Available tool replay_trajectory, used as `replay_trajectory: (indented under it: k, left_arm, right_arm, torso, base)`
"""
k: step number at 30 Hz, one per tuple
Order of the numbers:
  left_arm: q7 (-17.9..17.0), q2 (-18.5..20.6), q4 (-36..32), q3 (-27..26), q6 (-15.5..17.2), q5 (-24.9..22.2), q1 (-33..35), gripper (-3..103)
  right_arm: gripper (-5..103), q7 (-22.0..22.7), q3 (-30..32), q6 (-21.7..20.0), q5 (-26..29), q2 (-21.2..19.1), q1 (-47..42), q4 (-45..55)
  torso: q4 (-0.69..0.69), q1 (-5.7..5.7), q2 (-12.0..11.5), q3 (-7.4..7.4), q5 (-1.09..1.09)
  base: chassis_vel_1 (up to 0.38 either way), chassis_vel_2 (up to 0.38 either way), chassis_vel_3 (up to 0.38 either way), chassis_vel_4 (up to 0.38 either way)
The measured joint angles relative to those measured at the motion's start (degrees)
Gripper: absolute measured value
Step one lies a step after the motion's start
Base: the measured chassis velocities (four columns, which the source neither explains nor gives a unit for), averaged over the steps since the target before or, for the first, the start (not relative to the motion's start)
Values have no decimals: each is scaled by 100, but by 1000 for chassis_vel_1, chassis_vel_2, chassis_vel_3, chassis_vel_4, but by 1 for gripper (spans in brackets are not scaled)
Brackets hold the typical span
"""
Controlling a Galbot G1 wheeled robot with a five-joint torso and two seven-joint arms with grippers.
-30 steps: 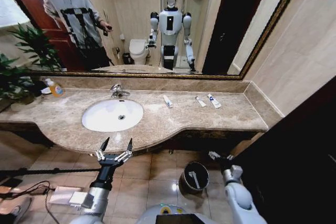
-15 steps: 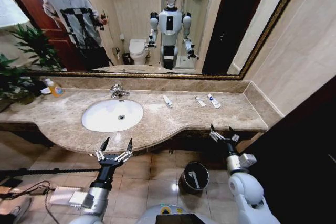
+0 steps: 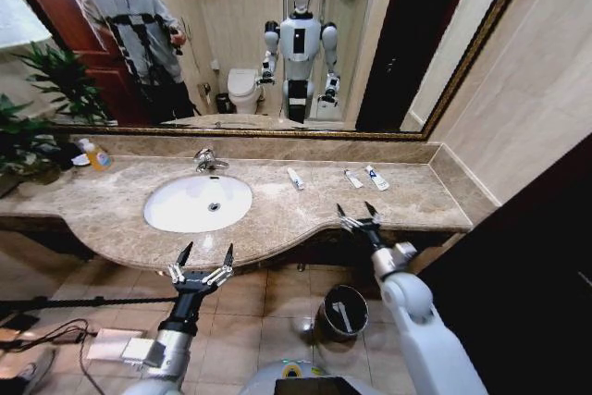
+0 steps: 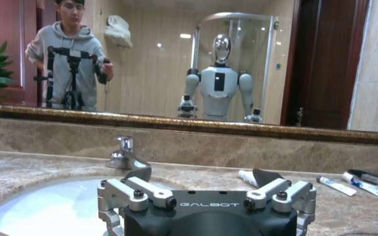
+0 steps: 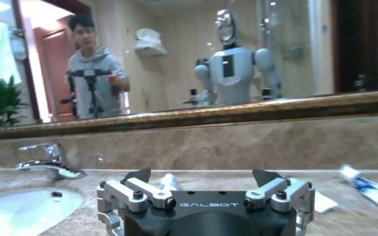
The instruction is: Pick up the trash from the sink and place it in the trash bin.
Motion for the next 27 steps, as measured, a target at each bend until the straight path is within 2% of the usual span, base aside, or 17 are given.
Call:
replay_trajectory:
  k: [5, 12, 21, 27]
  left_arm:
    - [0, 0, 0, 0, 0, 0, 0, 100]
    - [0, 0, 0, 0, 0, 0, 0, 100]
    - [0, 0, 0, 0, 0, 0, 0, 100]
    - [-1, 0, 0, 0, 0, 0, 0, 100]
  right_arm:
    - [100, 72, -553, -145, -42, -57, 633, -567]
    - [100, 160, -1002, -266, -201, -19, 1065, -955]
    - [100, 337, -1523, -294, -343, 257, 1926, -1732]
    - [100, 531, -1746, -282, -590, 596, 2525, -2466]
  torso:
    - [1, 0, 0, 0, 1]
    - [-1, 0, 0, 0, 0]
    - [0, 0, 0, 0, -1]
    - [0, 0, 0, 0, 0]
  base:
    - [0, 0, 0, 0]
    - [0, 0, 0, 0]
    - [0, 0, 0, 0]
    - [0, 0, 0, 0]
